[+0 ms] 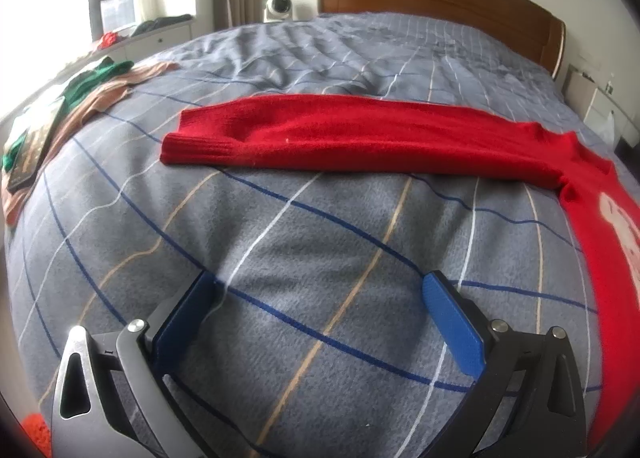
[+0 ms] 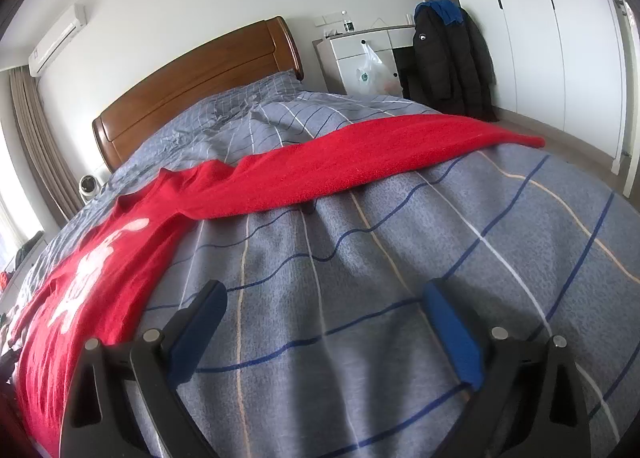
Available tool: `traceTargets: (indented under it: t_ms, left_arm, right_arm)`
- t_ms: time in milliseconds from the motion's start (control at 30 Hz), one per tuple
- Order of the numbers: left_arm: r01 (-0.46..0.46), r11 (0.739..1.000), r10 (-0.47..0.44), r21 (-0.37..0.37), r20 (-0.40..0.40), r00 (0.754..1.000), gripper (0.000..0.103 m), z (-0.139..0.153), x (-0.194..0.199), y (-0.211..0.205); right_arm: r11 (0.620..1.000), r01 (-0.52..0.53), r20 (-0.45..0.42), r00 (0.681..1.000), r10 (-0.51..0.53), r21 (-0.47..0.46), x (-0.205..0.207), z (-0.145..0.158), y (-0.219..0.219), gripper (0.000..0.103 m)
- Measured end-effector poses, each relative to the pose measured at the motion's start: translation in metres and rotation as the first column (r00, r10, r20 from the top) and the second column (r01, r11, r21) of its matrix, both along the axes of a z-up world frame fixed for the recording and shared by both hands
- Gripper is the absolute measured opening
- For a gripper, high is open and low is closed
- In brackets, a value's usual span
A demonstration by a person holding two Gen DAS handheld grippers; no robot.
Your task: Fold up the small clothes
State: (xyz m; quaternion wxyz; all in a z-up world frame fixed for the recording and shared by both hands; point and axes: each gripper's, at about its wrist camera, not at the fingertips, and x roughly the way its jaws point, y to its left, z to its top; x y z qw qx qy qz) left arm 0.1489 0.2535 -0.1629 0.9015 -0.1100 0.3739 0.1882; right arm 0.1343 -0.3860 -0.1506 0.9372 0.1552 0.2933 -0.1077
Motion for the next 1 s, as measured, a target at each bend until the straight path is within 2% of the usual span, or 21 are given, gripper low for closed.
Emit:
traceTargets:
  t_ms: [367, 1000]
  left_arm:
    - [0.004, 0.999, -0.004, 0.052, -0.006, 1.0, 0.103, -0.0009, -0.0031, -0.008]
    - [0.005, 0.999, -0.005, 0.046, 0.0, 1.0, 0.103, -0.0018, -0.0044, -0.0063]
  right_arm:
    - [1.0, 0.001, 0.002, 1.0, -0.001, -0.004, -0.0004, -0.0007, -0.0008, 0.098]
    - [1.0, 0.0, 0.002, 1.0, 0.0, -0.005, -0.0004, -0.0004, -0.0005, 0.098]
